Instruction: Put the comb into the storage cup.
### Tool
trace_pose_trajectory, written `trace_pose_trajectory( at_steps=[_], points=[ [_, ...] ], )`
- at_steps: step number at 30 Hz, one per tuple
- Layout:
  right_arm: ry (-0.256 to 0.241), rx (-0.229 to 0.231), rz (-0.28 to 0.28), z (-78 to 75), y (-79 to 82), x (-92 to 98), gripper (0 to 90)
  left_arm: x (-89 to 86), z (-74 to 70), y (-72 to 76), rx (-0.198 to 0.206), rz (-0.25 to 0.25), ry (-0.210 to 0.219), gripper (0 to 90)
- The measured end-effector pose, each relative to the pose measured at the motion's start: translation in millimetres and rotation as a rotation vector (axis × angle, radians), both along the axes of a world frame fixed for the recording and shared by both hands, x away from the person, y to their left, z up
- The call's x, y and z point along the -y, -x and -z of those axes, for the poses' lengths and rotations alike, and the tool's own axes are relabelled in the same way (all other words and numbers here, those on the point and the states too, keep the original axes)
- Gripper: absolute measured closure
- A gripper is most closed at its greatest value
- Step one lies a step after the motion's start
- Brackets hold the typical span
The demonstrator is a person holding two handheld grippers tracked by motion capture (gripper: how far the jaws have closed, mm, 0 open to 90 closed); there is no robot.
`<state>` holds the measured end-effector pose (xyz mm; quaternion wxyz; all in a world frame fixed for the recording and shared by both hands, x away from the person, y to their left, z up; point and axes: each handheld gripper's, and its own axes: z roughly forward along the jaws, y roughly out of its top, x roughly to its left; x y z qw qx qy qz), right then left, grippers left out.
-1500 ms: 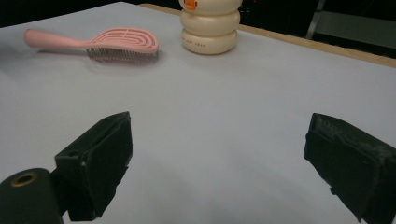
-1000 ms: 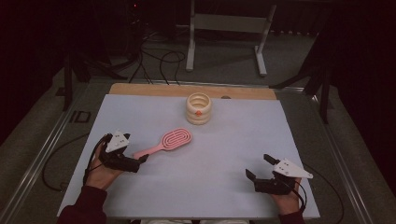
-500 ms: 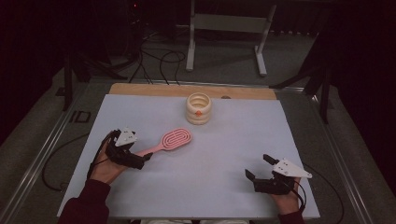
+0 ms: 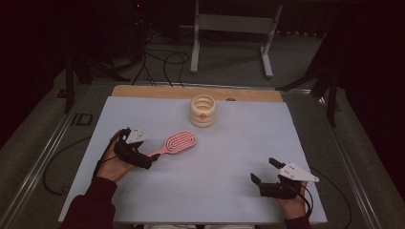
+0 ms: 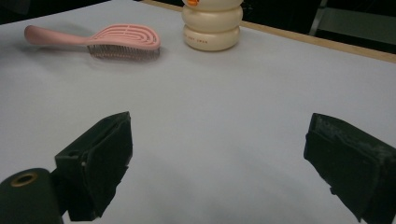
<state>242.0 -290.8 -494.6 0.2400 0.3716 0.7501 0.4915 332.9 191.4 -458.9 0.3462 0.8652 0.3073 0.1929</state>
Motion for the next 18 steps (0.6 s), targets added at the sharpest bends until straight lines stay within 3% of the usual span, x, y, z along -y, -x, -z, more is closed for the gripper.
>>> trace_pose_trajectory(
  at_steps=[15,16,18],
  points=[
    [0.000,-0.003,0.000,0.6,-0.4,-0.2,8.0,13.2,3.9,-13.3,-0.025,0.017,-0.053,0.0],
    [0.000,-0.003,0.000,0.6,-0.4,-0.2,8.0,17.3,6.4,-16.8,-0.036,0.026,-0.079,0.0],
    [0.003,-0.002,-0.002,0.8,-0.6,-0.3,8.0,18.2,6.9,-17.7,-0.039,0.028,-0.083,0.0]
  ],
)
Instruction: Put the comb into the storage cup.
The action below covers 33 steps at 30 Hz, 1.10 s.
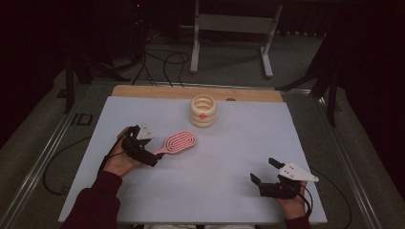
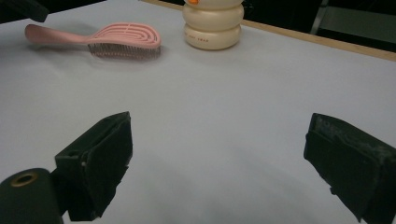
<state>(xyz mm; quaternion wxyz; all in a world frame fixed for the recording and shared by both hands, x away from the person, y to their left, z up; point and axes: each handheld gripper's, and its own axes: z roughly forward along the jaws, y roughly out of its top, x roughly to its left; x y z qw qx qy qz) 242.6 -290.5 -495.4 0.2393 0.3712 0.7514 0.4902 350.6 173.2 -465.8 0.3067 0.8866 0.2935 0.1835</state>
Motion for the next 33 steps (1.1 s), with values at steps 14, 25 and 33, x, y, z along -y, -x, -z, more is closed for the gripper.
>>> trace_pose_trajectory(
  at_steps=[14,25,33],
  points=[
    [-0.002,-0.003,-0.002,0.4,-0.3,0.0,8.0,12.3,13.8,-13.3,-0.062,0.016,-0.073,0.0],
    [-0.001,-0.007,-0.005,0.8,-0.5,-0.2,8.0,20.6,23.4,-20.8,-0.097,0.021,-0.115,0.0],
    [-0.003,-0.011,-0.006,0.9,-0.5,-0.5,8.0,24.8,30.8,-26.3,-0.125,0.021,-0.142,0.0]
  ],
)
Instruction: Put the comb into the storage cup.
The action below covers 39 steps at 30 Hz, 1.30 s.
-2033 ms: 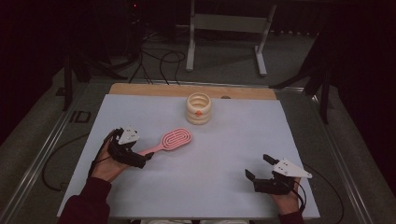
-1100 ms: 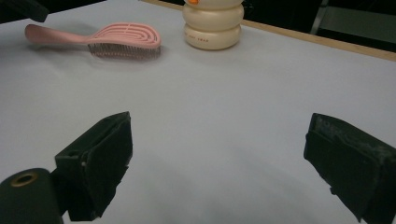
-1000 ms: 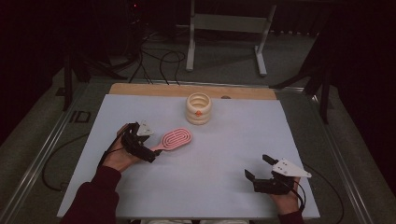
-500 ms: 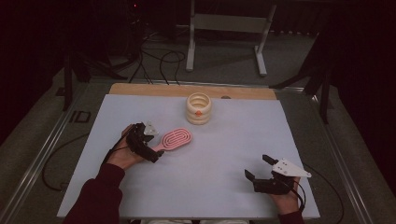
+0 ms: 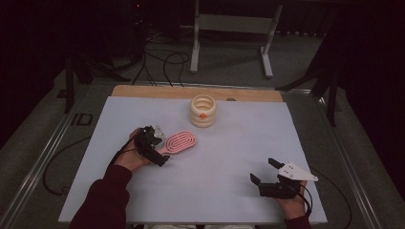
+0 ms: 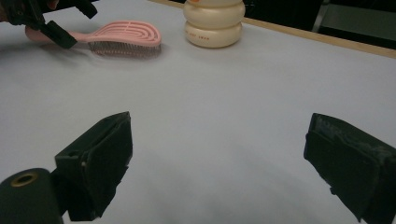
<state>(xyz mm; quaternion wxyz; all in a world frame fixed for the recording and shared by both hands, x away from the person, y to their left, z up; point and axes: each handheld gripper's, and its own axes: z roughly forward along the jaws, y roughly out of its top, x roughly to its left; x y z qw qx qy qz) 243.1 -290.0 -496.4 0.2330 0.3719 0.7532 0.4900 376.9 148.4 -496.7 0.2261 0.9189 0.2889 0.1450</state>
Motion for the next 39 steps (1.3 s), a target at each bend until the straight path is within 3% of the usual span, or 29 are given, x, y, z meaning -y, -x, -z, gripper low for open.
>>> trace_pose_trajectory(
  at_steps=[4,8,9,17,18,21,25,30,39],
  points=[
    [0.004,-0.001,0.004,0.2,-0.3,0.0,8.0,1.6,3.8,-2.0,-0.027,0.004,-0.019,0.4],
    [0.007,0.000,0.000,0.8,-1.0,-0.3,8.0,3.6,6.8,-3.1,-0.054,0.008,-0.039,7.1],
    [0.008,0.001,0.000,0.8,-1.0,-0.5,8.0,5.5,8.2,-4.0,-0.085,0.016,-0.044,7.1],
    [0.007,0.000,-0.001,0.9,-1.1,-0.4,8.0,8.7,3.9,-8.1,-0.156,0.043,-0.039,28.6],
    [0.007,-0.001,-0.001,0.9,-1.1,-0.4,8.0,9.3,2.7,-10.6,-0.193,0.053,-0.041,32.1],
    [0.007,-0.001,-0.001,0.9,-1.1,-0.4,8.0,12.0,0.2,-13.2,-0.224,0.074,-0.058,40.7],
    [0.006,-0.001,-0.001,0.9,-1.1,-0.3,8.0,14.8,-2.8,-17.0,-0.241,0.084,-0.084,52.6],
    [0.007,-0.001,-0.002,0.9,-1.1,-0.4,8.0,14.0,-3.5,-20.7,-0.252,0.080,-0.085,63.2],
    [0.006,-0.005,-0.001,0.7,-0.9,0.2,8.0,15.5,-4.2,-22.2,-0.256,0.078,-0.103,64.8]
  ],
)
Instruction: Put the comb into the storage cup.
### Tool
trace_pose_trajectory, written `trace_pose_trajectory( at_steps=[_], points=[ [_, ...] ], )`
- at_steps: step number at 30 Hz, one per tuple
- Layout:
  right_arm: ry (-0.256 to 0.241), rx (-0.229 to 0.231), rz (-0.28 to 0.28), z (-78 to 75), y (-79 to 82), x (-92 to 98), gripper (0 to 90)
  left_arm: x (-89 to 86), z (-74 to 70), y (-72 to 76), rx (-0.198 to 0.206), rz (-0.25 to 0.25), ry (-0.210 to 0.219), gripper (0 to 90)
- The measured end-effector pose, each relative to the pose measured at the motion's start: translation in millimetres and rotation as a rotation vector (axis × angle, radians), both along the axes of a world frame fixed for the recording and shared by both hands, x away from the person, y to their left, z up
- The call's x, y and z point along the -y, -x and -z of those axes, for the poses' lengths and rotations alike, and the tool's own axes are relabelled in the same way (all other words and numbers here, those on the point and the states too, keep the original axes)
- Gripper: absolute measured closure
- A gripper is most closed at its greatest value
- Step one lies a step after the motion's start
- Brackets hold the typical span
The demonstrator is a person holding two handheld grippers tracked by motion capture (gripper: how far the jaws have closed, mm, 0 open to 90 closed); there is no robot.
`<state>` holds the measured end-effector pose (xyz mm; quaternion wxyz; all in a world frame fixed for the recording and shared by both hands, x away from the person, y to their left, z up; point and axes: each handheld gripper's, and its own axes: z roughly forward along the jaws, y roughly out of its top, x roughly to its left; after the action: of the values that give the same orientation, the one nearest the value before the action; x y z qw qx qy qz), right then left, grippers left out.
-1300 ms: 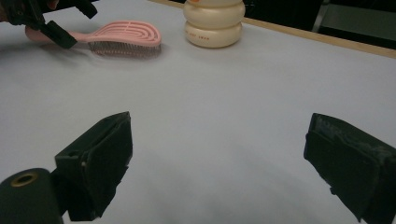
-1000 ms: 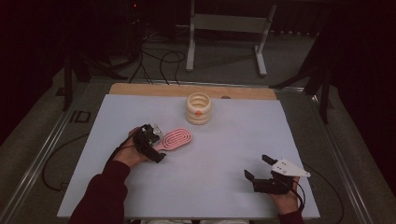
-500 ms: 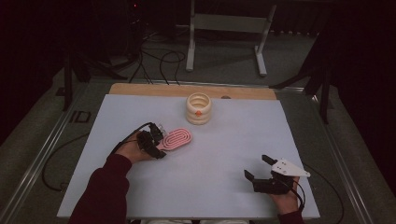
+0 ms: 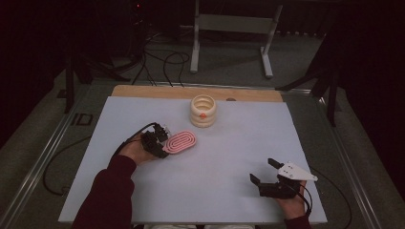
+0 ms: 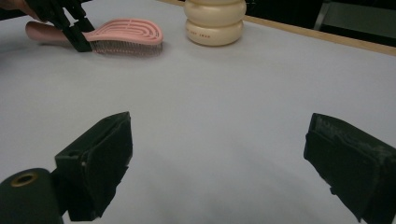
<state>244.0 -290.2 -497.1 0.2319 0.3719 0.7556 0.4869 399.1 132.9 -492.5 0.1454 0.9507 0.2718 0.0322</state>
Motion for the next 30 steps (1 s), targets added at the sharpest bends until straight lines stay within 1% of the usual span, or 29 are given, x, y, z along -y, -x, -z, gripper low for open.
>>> trace_pose_trajectory(
  at_steps=[5,12,14,19,21,26,30],
  points=[
    [0.003,0.000,0.000,0.2,-0.1,-0.6,8.0,1.3,-0.1,1.0,0.007,-0.002,-0.011,65.1],
    [0.000,-0.003,0.000,0.2,-0.1,-0.1,8.1,1.3,-0.6,1.6,0.012,-0.005,-0.009,68.2],
    [-0.001,-0.002,0.000,0.3,-0.2,-0.3,8.0,0.9,-0.9,1.5,0.019,-0.009,-0.010,69.1],
    [-0.002,-0.004,-0.001,0.4,-0.3,0.2,8.0,-0.6,-1.3,1.7,0.030,-0.023,-0.008,69.6],
    [-0.002,-0.003,-0.001,0.4,-0.4,0.3,8.0,-1.2,-1.8,1.8,0.032,-0.020,-0.009,69.6],
    [-0.002,-0.005,-0.002,0.5,-0.3,-0.1,8.0,-4.7,-6.9,5.4,0.038,-0.029,0.031,69.7],
    [-0.002,-0.006,0.001,0.5,-0.4,-0.8,8.0,-6.5,-13.3,7.8,0.059,-0.032,0.050,69.7]
  ],
)
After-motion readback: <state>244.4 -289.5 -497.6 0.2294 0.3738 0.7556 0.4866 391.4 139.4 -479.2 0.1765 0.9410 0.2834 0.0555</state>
